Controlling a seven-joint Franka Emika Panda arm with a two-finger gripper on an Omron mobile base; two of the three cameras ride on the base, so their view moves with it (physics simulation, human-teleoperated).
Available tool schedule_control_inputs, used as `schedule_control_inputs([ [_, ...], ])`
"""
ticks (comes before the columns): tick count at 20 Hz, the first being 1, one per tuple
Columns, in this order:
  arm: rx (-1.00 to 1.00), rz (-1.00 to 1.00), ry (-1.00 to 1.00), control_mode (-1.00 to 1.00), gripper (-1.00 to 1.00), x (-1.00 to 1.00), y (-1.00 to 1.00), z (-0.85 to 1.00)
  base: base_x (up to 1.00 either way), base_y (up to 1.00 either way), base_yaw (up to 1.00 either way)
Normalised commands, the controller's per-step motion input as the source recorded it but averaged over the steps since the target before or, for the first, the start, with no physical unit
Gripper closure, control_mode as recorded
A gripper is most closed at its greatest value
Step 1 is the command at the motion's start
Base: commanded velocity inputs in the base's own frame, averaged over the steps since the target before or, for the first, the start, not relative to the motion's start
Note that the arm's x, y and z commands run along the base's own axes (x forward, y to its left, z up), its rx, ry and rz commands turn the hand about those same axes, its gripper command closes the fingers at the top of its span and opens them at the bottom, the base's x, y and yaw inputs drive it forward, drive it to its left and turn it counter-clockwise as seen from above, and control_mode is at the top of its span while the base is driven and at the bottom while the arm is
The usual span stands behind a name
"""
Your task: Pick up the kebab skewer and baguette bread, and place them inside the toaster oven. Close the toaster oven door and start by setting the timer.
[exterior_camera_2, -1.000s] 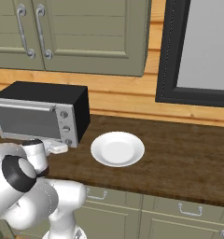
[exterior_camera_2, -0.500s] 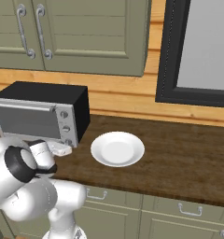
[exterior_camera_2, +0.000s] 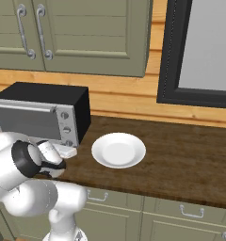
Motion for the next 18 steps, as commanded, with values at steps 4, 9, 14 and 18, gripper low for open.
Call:
schedule_control_inputs([
  [4,0.01,0.07,0.0,-1.0,-1.0,0.08,0.0,0.05,0.0,0.0,0.0],
  [9,0.02,0.05,0.0,-1.0,-1.0,0.0,0.01,0.0,0.0,0.0,0.0],
  [14,0.03,0.03,0.0,-1.0,-1.0,0.0,0.06,0.0,0.0,0.0,0.0],
  [18,0.03,0.02,0.0,-1.0,-1.0,0.0,0.11,0.0,0.0,0.0,0.0],
])
